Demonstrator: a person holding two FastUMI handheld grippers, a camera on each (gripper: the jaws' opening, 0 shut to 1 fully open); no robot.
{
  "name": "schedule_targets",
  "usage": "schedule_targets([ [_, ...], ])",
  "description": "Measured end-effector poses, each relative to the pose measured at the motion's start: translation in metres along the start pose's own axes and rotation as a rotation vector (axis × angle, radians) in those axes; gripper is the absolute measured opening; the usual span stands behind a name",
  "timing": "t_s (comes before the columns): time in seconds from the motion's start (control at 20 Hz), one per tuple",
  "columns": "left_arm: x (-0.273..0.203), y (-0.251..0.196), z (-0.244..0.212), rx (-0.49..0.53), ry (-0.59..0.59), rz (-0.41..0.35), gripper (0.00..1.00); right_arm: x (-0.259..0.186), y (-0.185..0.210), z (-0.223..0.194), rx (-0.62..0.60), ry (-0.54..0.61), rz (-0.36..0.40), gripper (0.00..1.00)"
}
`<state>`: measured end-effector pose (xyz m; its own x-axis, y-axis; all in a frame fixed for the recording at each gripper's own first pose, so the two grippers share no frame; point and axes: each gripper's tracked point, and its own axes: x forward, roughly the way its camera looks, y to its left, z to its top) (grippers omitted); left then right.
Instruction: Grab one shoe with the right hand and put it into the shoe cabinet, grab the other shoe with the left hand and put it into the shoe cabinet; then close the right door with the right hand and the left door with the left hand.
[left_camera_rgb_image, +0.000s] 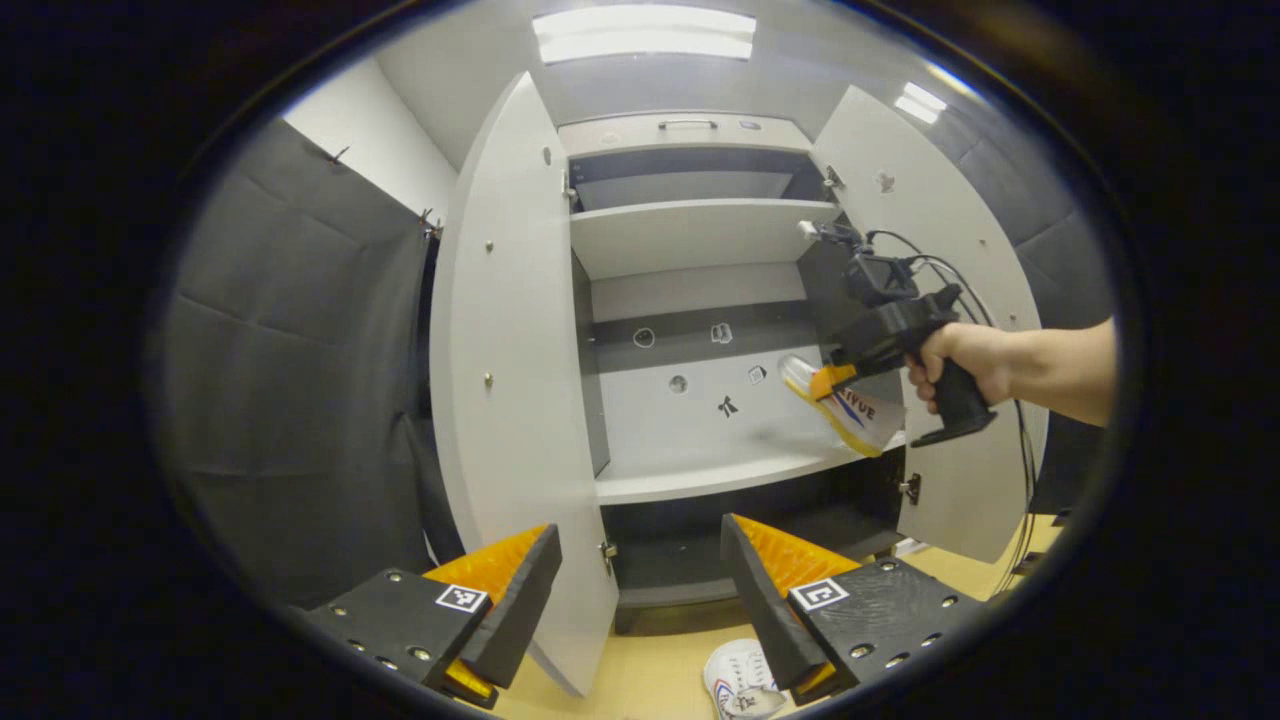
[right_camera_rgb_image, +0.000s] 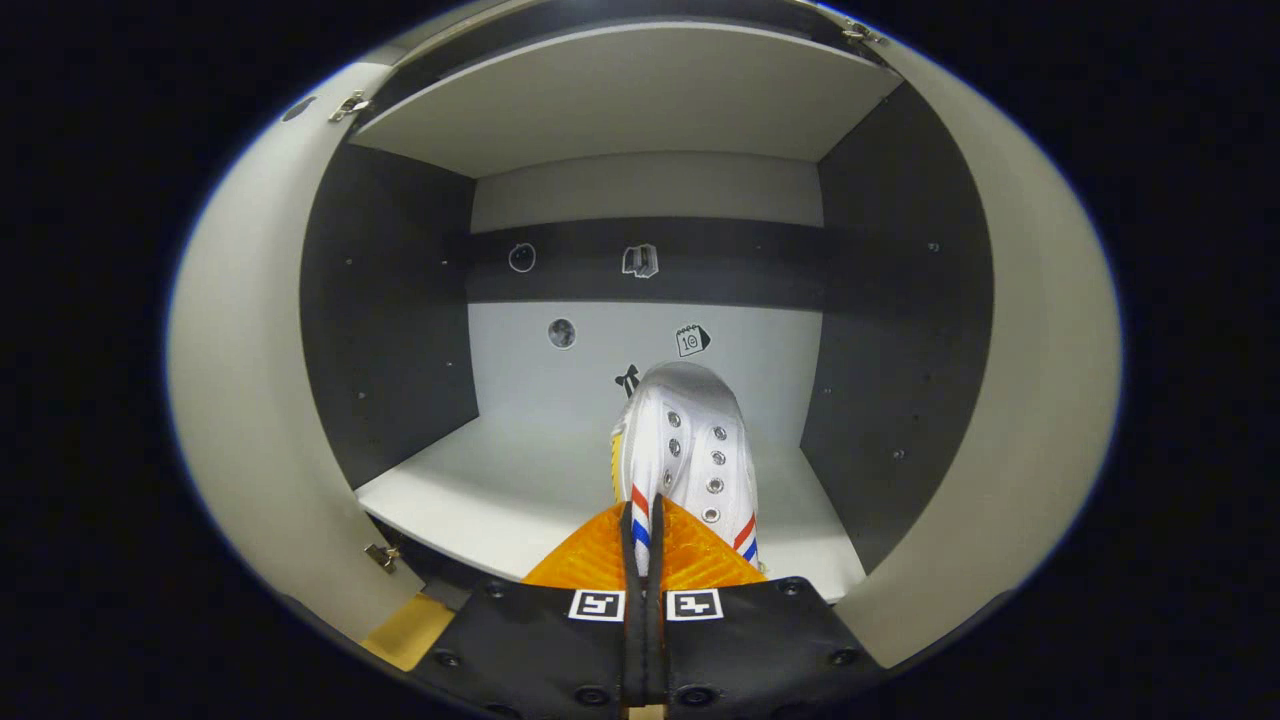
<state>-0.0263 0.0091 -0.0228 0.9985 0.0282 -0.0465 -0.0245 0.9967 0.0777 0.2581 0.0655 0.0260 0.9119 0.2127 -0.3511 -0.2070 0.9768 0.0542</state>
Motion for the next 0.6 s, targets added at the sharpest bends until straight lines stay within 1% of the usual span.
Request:
schedule_targets([
  [0.15, -0.004, 0.006, -0.007, 0.008, 0.016, 0.012, 0.93, 0.037, -0.004, -0.001, 0.03, 0.051, -0.029, 0.01],
  [0.3, -0.009, 0.009, -0.013, 0.005, 0.036, 0.02, 0.93, 0.068, -0.007, -0.015, 0.043, 0.13, -0.047, 0.0],
  [0.45, -0.011, 0.012, -0.02, 0.011, 0.056, 0.029, 0.93, 0.084, -0.008, -0.027, 0.046, 0.19, -0.068, 0.01],
  [0.6, -0.013, 0.01, -0.028, 0.004, 0.074, 0.027, 0.93, 0.097, -0.01, -0.034, 0.043, 0.215, -0.1, 0.02],
])
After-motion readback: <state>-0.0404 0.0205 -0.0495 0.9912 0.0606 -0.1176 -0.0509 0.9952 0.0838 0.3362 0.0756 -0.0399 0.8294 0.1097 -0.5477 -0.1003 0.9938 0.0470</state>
